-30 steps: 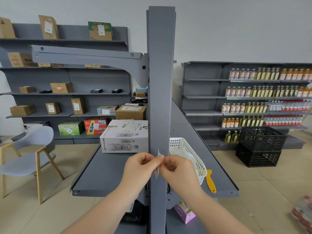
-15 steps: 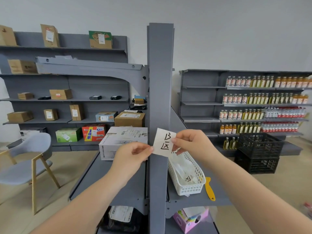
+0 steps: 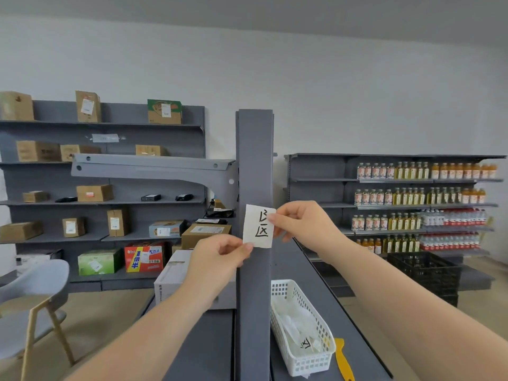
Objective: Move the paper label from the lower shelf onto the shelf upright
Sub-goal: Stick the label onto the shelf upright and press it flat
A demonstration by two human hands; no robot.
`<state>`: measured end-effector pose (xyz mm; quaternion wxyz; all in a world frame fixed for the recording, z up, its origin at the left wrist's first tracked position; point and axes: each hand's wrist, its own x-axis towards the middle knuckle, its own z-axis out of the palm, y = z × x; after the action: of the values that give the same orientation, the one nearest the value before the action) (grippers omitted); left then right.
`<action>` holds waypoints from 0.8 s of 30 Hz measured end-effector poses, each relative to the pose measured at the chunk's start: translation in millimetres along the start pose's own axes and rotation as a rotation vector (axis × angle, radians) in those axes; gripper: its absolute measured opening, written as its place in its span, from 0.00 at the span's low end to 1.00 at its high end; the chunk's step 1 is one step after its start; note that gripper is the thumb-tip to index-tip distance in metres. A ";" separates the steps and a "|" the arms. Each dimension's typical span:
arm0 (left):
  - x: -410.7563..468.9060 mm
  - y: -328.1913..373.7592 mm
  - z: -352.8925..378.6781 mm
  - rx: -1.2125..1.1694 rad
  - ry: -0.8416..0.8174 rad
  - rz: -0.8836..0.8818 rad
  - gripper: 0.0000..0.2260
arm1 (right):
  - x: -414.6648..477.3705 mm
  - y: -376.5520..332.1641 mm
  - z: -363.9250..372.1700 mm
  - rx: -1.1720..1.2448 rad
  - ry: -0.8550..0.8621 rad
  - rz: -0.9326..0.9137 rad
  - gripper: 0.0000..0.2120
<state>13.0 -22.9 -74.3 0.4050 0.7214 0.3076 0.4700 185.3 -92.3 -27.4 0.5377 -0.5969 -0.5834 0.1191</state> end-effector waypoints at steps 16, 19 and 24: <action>25.1 35.1 -5.3 -0.043 0.115 0.129 0.08 | 26.8 -45.4 -14.7 -0.197 0.183 -0.224 0.11; 25.4 36.2 -4.9 -0.037 0.095 0.133 0.07 | 27.8 -43.1 -13.7 -0.153 0.222 -0.252 0.09; 24.9 36.6 -4.1 -0.047 0.086 0.133 0.07 | 31.4 -42.8 -13.4 -0.040 0.258 -0.277 0.03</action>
<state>20.8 -18.8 -30.7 0.3764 0.7097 0.2649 0.5334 180.4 -84.2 26.6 0.6076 -0.5318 -0.5882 -0.0451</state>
